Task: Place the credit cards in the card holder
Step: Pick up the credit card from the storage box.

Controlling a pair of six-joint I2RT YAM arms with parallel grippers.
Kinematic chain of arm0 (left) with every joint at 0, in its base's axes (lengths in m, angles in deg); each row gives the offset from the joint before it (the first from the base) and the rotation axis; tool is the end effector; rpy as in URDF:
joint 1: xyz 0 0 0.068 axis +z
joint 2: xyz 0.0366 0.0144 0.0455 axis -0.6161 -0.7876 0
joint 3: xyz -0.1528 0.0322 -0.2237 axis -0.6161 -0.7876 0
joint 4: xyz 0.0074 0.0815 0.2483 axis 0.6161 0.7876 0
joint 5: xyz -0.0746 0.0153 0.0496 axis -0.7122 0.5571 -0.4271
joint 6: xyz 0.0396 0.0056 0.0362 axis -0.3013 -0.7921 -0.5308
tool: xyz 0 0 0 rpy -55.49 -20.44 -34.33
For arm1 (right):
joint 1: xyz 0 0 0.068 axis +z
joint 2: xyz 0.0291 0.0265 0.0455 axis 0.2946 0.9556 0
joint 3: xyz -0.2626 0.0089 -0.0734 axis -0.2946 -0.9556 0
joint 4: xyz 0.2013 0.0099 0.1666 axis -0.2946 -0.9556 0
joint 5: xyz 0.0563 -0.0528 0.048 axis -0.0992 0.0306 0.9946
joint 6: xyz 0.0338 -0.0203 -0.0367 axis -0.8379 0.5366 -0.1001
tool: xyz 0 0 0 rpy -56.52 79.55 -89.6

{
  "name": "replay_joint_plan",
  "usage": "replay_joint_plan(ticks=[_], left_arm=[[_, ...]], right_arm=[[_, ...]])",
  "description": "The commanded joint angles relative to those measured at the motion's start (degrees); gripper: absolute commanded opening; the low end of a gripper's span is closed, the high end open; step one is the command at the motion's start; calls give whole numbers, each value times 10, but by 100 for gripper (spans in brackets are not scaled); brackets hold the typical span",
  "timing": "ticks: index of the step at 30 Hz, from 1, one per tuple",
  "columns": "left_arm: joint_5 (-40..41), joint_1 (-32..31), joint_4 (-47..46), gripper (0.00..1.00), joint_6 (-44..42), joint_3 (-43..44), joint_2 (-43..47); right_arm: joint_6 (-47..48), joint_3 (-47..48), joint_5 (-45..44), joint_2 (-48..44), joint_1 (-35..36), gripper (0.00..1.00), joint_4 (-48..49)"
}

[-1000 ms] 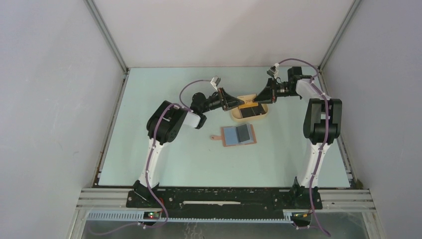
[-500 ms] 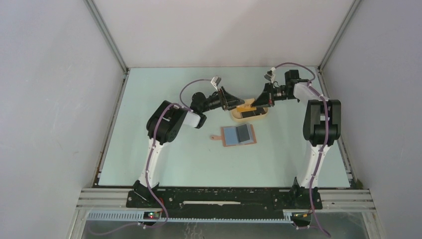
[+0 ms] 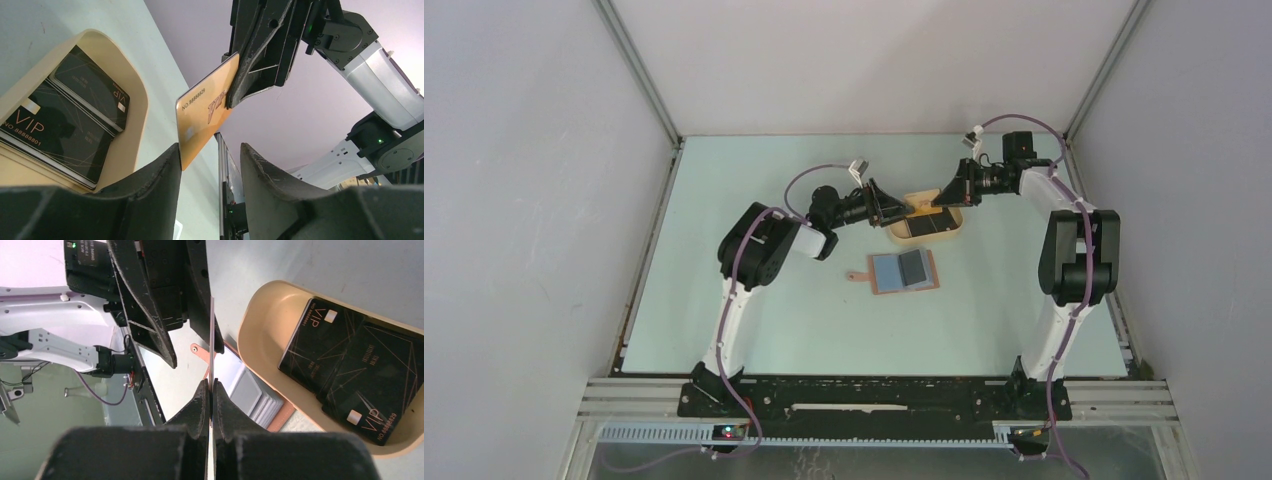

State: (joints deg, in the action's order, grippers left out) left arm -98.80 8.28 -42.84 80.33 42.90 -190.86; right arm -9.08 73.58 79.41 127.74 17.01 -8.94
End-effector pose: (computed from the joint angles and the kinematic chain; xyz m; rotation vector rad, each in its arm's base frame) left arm 0.3928 -0.2535 0.1373 0.1221 1.8028 -1.9389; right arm 0.4118 0.0310 0.2277 -0.4308 2.2154 1.3785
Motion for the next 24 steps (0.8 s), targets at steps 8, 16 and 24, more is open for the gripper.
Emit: replay_joint_plan(ticks=[8, 16, 24], left_arm=[[-1, -1, -19, 47, 3, 9, 33], [-6, -1, -69, 30, 54, 23, 10], [-13, -2, -78, 3, 58, 31, 1]], right_arm=[[41, 26, -47, -3, 32, 0, -41], [32, 20, -93, -8, 39, 0, -27], [23, 22, -73, 2, 36, 10, -20]])
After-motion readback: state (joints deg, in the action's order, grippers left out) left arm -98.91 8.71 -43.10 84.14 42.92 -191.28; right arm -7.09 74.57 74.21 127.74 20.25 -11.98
